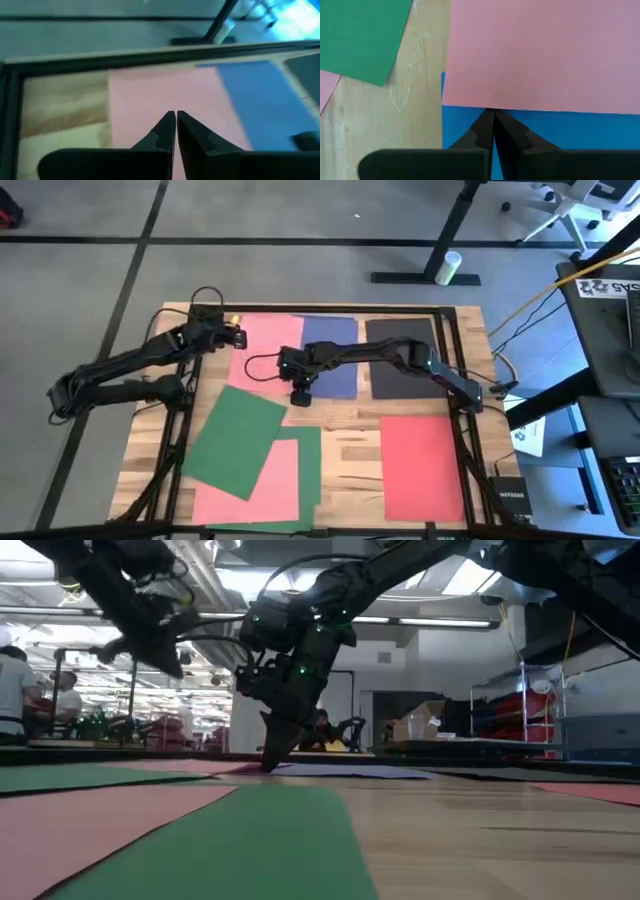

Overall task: Organize paper
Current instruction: Move the pink paper to the top left of the table

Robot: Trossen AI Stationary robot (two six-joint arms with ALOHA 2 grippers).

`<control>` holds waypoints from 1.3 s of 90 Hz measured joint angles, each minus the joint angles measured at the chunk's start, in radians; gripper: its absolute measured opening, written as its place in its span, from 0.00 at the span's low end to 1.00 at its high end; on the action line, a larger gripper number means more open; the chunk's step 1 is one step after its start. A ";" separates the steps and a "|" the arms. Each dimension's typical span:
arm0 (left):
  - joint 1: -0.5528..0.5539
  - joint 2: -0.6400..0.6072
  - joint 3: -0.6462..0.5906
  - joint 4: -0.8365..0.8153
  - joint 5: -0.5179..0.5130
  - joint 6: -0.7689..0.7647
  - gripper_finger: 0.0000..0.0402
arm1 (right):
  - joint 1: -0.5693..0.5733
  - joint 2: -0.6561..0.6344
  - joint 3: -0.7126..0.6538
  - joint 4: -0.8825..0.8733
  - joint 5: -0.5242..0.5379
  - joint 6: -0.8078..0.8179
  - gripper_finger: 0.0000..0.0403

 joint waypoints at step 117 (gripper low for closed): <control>-0.143 0.319 -0.316 0.109 0.041 -0.307 0.00 | 0.000 0.000 0.000 -0.031 0.000 -0.035 0.00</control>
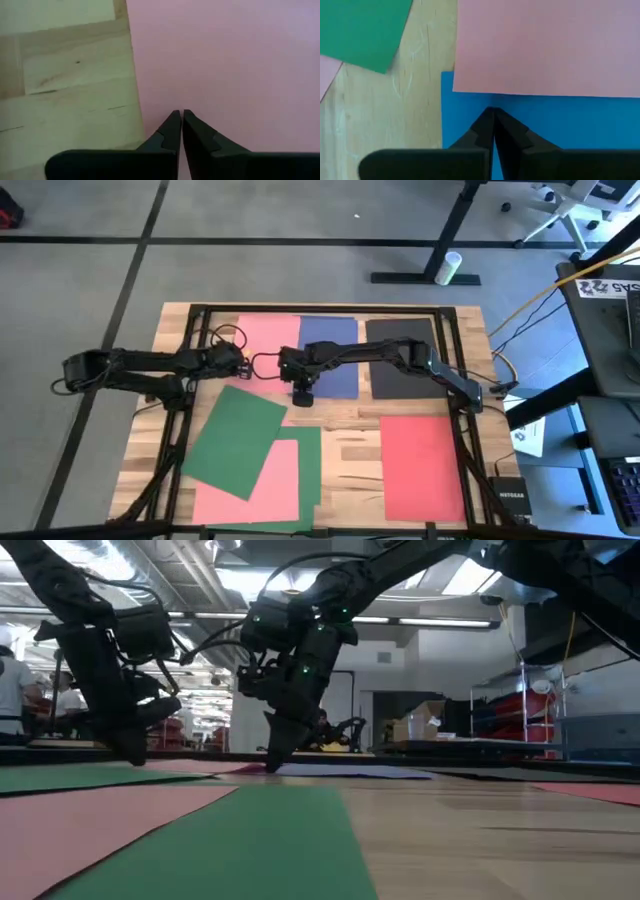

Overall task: Organize paper
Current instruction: Move the pink paper to the top left of the table

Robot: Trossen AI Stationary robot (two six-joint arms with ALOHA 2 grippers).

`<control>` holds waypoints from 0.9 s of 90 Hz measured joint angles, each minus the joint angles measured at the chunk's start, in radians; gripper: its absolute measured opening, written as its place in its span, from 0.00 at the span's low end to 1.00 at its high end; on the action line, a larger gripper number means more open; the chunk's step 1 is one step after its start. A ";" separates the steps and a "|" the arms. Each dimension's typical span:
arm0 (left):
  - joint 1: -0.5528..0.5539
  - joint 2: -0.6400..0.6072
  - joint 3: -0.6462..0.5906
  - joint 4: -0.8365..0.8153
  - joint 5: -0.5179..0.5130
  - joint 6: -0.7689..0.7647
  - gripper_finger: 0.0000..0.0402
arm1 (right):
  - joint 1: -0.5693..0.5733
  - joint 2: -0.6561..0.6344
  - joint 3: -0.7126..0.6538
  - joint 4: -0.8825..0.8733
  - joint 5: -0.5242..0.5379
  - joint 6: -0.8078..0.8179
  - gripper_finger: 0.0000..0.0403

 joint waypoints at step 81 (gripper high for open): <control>-0.068 -0.042 0.084 -0.012 -0.089 0.032 0.00 | 0.000 0.003 0.024 -0.018 0.005 -0.003 0.00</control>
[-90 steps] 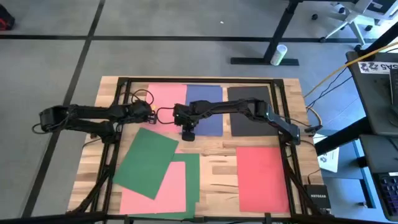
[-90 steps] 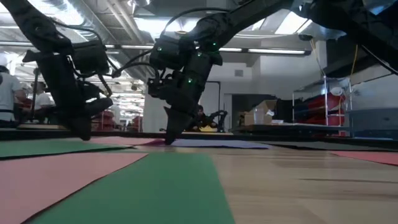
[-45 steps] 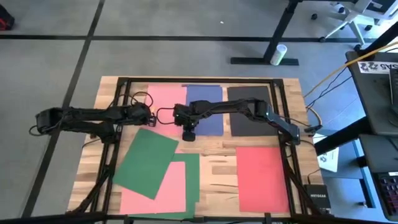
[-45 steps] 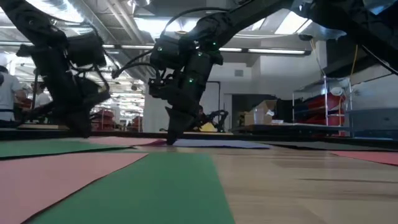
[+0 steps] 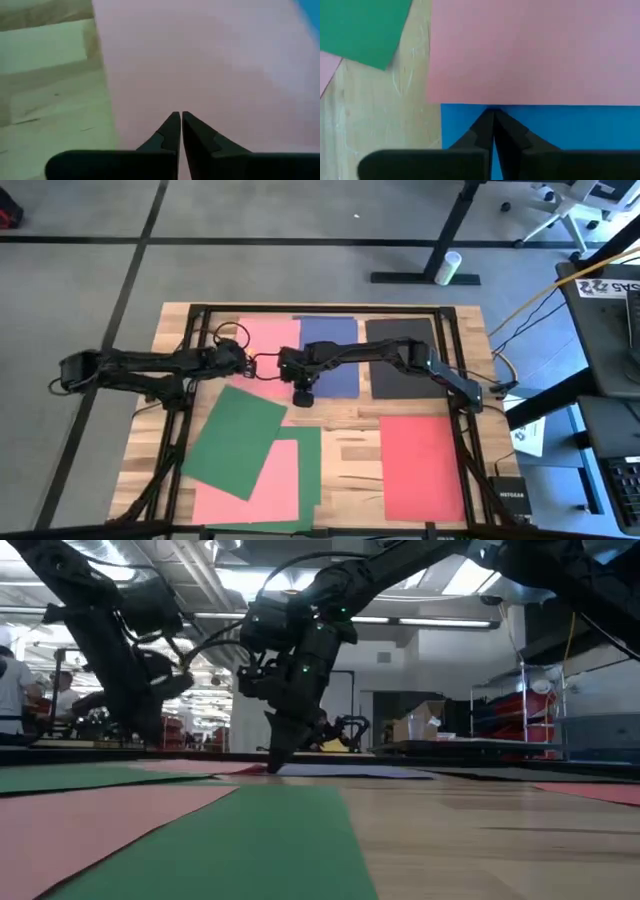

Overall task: Organize paper
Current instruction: Move the pink paper to the top left of the table

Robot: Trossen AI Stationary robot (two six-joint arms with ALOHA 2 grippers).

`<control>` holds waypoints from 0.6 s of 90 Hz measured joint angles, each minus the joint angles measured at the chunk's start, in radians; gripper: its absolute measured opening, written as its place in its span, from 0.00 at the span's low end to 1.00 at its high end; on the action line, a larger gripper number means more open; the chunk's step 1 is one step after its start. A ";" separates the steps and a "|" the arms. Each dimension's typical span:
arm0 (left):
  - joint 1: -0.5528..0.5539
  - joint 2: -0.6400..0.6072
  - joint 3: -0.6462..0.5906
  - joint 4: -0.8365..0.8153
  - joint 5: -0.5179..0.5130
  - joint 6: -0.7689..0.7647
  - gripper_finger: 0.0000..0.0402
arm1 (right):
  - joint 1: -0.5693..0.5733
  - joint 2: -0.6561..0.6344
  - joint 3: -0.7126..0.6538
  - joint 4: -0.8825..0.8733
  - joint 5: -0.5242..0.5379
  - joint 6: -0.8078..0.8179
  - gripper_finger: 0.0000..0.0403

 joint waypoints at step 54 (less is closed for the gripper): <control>0.005 0.036 -0.101 0.019 -0.025 -0.099 0.00 | 0.000 -0.002 0.009 -0.075 0.040 -0.026 0.00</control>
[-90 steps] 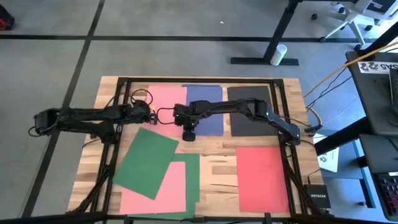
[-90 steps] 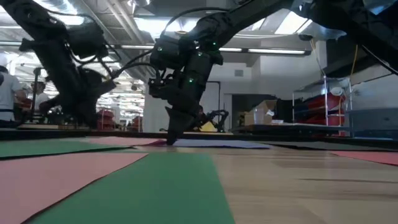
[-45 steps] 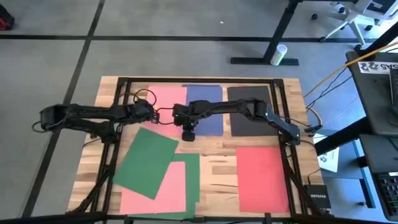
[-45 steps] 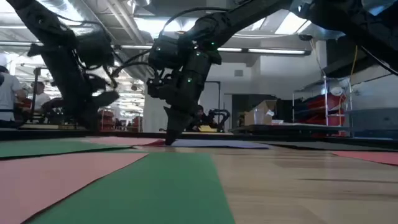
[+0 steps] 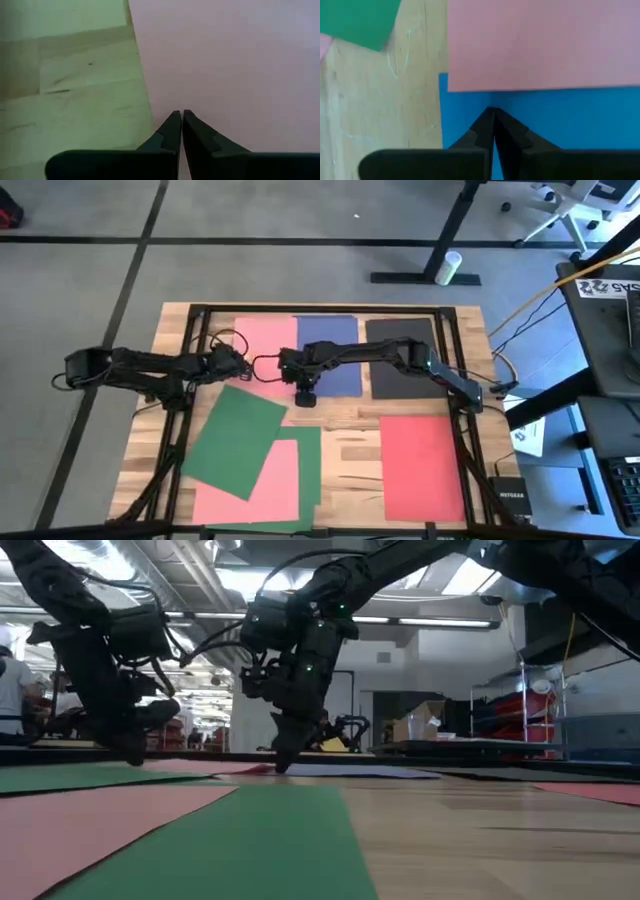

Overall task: Organize paper
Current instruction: Move the pink paper to the top left of the table

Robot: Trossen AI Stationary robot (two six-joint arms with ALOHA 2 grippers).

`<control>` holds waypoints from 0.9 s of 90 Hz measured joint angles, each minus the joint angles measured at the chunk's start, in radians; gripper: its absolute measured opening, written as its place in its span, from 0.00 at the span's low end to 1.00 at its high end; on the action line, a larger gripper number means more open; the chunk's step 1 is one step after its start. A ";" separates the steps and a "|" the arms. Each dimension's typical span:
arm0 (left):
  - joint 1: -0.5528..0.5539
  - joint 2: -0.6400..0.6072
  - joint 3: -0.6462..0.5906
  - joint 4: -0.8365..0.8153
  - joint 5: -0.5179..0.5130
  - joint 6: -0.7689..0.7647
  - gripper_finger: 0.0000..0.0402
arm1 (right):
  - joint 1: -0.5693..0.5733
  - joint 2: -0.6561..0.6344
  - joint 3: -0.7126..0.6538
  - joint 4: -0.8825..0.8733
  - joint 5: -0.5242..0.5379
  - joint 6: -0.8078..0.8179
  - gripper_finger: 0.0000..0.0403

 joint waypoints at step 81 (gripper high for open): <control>-0.017 -0.100 0.068 0.028 0.010 0.153 0.00 | -0.021 -0.073 -0.011 -0.118 0.172 -0.010 0.00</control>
